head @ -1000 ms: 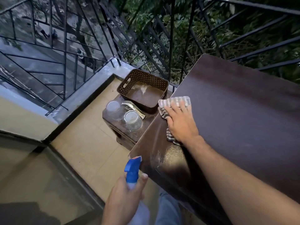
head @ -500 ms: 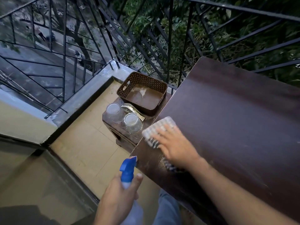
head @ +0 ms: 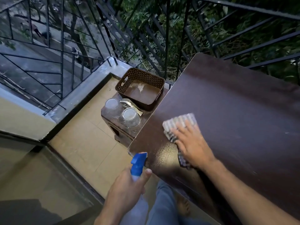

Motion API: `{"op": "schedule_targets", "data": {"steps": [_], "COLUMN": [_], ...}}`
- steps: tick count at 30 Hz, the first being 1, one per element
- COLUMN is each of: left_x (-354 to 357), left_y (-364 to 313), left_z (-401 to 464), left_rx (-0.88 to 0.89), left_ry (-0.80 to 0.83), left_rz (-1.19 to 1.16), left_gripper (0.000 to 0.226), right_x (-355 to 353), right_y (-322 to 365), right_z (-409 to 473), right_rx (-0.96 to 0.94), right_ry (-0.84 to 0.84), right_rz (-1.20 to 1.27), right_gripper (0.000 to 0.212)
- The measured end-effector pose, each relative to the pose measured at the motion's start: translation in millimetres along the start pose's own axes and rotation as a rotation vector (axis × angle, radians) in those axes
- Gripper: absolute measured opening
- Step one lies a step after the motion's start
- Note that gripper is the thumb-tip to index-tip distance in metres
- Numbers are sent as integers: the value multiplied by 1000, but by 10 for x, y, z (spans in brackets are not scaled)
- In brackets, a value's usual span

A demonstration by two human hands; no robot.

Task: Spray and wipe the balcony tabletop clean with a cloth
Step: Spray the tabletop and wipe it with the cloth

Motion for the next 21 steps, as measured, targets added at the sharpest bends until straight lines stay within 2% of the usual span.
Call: {"op": "schedule_targets", "data": {"steps": [4,7,9,11,14,16,18,20,21], "left_x": [62,130,182,236,308,349,399,469,486], "left_y": [-157,-313,-436,-516,-563,-564,-593,-667,-707], "left_z": [-7,21,43,67,43,23,23,23,25], "left_rx": [10,44,82,131,115,74,77,84,89], "left_ry": [52,81,87,89,109,119,132,137,130], "left_rz": [-16,-22,25,81,60,2,0,-4,-9], "left_gripper": [73,49,34,16,13,47,68,71,67], "right_x": [115,76,30,-47,-283,-440,-547,-589,-557], "right_y": [435,487,335,13,-705,-1148,-1313,-1167,-994], "right_z": [-777,-1124,-1045,-734,-174,37,115,79,21], "right_rx": [-302,-419,-451,-377,-40,190,332,370,328], "right_ry": [37,24,25,18,-42,-84,-141,-206,-234], "right_rz": [22,94,83,49,0,45,55,-24,-52], "right_gripper": [51,45,44,44,49,50,51,50,47]}}
Point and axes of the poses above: each hand's wrist, its own z-axis towards the middle knuckle, its own x-axis out of the palm, y = z × x, the point moved 9 cm from there along z, towards the middle knuckle, and after that the axes turned 14 degrees about x, right-handed, at the moved point
